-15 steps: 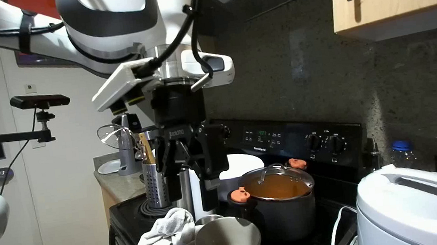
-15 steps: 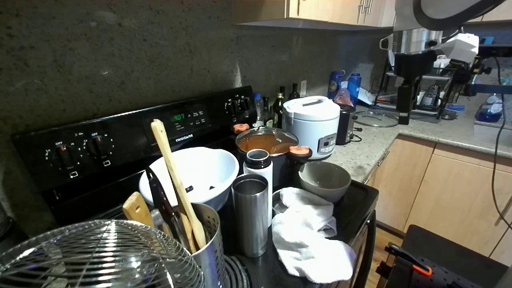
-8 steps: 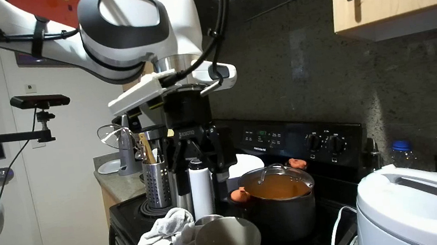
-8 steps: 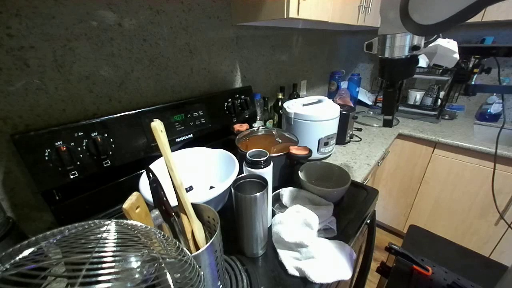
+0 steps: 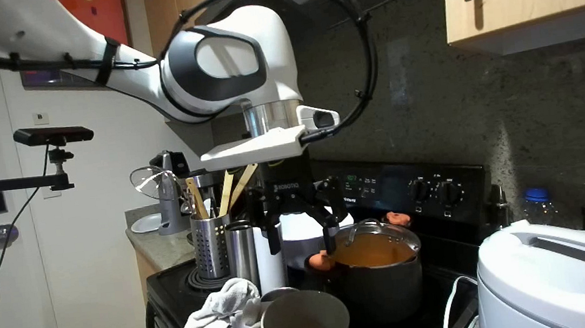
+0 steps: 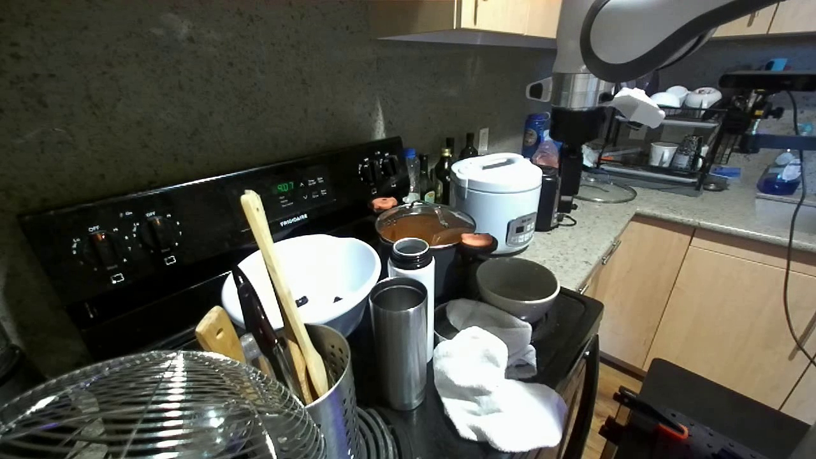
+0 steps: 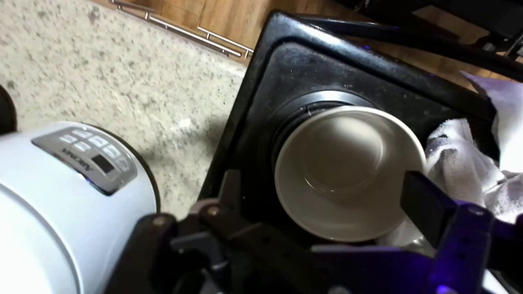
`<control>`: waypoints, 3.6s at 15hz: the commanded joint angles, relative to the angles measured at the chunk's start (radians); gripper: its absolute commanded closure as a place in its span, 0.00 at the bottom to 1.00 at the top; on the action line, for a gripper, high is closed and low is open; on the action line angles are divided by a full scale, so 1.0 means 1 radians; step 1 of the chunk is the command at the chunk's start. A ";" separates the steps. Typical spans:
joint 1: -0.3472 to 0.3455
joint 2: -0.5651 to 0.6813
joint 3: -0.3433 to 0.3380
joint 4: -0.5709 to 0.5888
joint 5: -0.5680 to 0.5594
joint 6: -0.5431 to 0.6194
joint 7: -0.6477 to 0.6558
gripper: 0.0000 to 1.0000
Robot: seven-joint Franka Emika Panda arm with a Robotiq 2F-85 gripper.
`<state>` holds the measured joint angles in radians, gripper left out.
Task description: Take the lid off the pot, put it in the bowl then use a wooden spatula to stir in the pot
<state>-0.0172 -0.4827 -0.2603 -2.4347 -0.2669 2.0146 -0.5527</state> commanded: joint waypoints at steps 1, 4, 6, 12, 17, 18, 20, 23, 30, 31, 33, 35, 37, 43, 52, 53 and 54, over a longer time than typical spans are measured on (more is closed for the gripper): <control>0.037 0.098 -0.011 0.064 0.071 0.035 -0.168 0.00; 0.057 0.160 -0.001 0.088 0.140 0.064 -0.315 0.00; 0.060 0.197 0.008 0.101 0.168 0.091 -0.396 0.00; 0.044 0.312 0.038 0.126 0.224 0.232 -0.555 0.00; 0.033 0.371 0.059 0.155 0.296 0.284 -0.633 0.00; 0.029 0.378 0.065 0.160 0.308 0.287 -0.641 0.00; 0.023 0.388 0.074 0.172 0.334 0.281 -0.654 0.28; 0.012 0.394 0.083 0.172 0.347 0.286 -0.660 0.51; -0.008 0.389 0.086 0.150 0.361 0.286 -0.656 0.96; -0.011 0.388 0.086 0.149 0.367 0.282 -0.658 0.95; -0.011 0.387 0.087 0.152 0.372 0.279 -0.660 0.92; -0.006 0.380 0.089 0.157 0.373 0.263 -0.714 0.92; -0.003 0.379 0.090 0.164 0.367 0.242 -0.798 0.93; -0.005 0.384 0.093 0.173 0.358 0.208 -1.014 0.93; -0.015 0.404 0.095 0.215 0.346 0.146 -1.221 0.93; -0.017 0.406 0.095 0.219 0.346 0.143 -1.228 0.93; -0.018 0.408 0.096 0.223 0.344 0.141 -1.229 0.93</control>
<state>-0.0086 -0.0808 -0.1844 -2.2446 0.0810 2.2093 -1.7471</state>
